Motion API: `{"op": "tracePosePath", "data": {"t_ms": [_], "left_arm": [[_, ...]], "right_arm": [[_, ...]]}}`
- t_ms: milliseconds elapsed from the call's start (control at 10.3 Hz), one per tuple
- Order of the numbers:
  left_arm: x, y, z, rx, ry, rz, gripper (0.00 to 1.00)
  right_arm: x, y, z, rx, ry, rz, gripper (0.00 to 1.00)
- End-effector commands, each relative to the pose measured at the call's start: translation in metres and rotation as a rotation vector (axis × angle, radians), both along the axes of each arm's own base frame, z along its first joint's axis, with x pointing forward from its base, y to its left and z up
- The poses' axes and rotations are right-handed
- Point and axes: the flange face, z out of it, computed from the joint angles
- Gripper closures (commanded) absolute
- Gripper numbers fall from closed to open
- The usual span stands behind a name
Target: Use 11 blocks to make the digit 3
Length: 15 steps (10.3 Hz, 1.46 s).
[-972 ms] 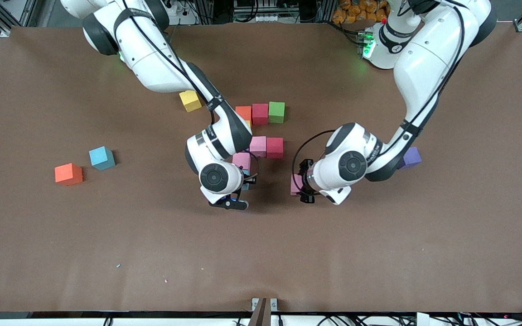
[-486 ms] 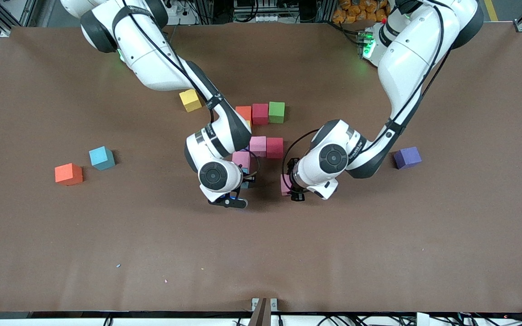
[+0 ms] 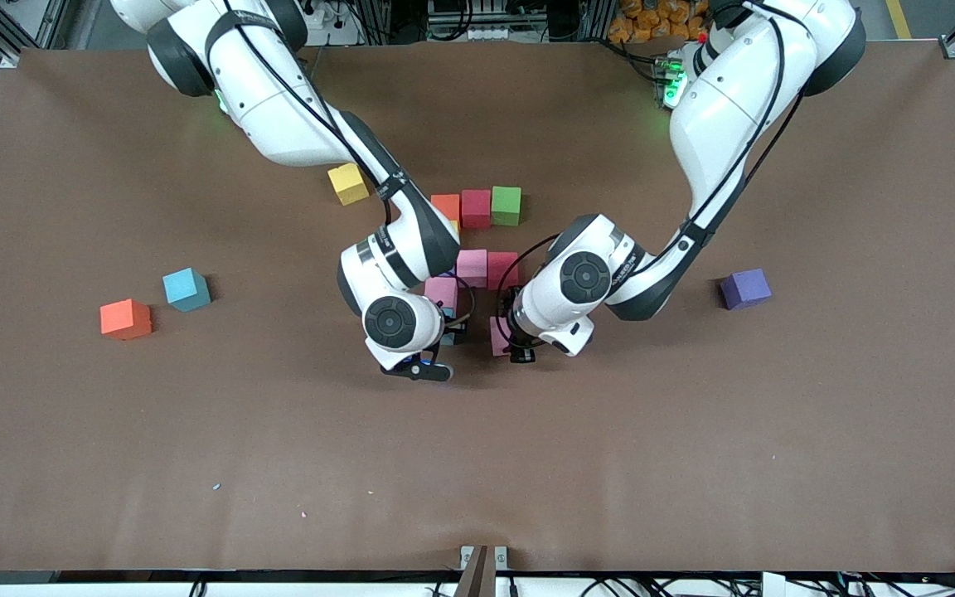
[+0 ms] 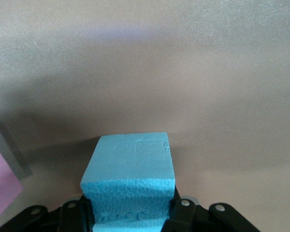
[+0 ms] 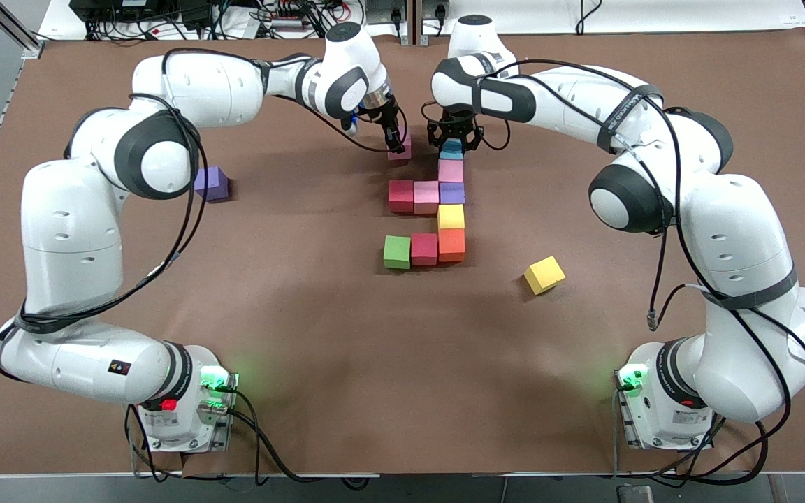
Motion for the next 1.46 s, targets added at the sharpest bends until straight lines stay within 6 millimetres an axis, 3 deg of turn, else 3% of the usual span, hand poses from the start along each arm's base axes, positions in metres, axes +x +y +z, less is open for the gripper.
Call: {"op": "tracePosePath", "data": {"t_ms": [0, 194, 583, 875, 1361], "left_arm": [[0.004, -0.005, 0.000, -0.020, -0.005, 0.019, 1.00], [0.000, -0.011, -0.005, -0.032, -0.010, 0.017, 0.99], [-0.003, -0.016, -0.005, -0.031, -0.012, 0.006, 0.99], [-0.011, -0.029, -0.002, -0.035, -0.024, -0.024, 0.98], [-0.024, -0.045, -0.002, -0.032, -0.029, -0.068, 0.97]], "right_arm": [[-0.012, -0.003, -0.013, -0.003, 0.038, -0.015, 0.24], [-0.013, -0.003, -0.013, -0.007, 0.036, -0.014, 0.00], [-0.010, -0.004, -0.008, -0.001, 0.036, -0.011, 0.00], [0.001, -0.014, 0.013, 0.019, 0.022, -0.020, 0.00], [0.001, -0.021, 0.040, 0.041, 0.063, -0.010, 0.00]]}}
